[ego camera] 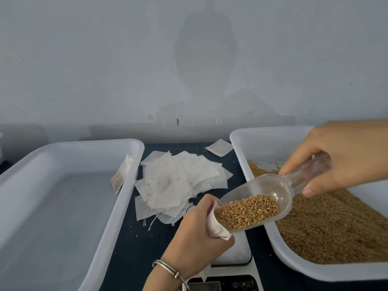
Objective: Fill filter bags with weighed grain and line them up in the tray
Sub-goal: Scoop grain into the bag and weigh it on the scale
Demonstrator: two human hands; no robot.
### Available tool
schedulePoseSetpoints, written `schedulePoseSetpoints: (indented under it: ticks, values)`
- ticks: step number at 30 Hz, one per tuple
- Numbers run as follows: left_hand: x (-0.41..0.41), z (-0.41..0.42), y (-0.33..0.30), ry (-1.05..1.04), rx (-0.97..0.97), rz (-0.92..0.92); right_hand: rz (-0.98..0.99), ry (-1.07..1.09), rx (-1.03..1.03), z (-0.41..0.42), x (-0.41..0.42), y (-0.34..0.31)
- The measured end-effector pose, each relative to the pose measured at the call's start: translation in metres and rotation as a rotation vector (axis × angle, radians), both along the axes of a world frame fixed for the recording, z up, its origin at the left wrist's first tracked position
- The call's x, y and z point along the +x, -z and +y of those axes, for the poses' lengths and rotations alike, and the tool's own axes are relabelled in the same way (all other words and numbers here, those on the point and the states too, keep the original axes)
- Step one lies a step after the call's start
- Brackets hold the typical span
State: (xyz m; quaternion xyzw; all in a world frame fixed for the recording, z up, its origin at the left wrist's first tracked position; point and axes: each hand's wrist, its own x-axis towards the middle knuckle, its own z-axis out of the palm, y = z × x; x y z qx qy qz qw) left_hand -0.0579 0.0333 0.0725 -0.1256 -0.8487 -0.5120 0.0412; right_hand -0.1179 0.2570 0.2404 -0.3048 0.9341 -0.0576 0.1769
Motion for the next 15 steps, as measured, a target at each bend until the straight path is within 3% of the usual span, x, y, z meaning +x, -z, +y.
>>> schedulePoseSetpoints:
  ticks: [15]
  values:
    - [-0.0007, 0.0014, -0.0015, 0.009, 0.019, -0.043, 0.007, -0.007, -0.019, 0.001, 0.0003, 0.0023]
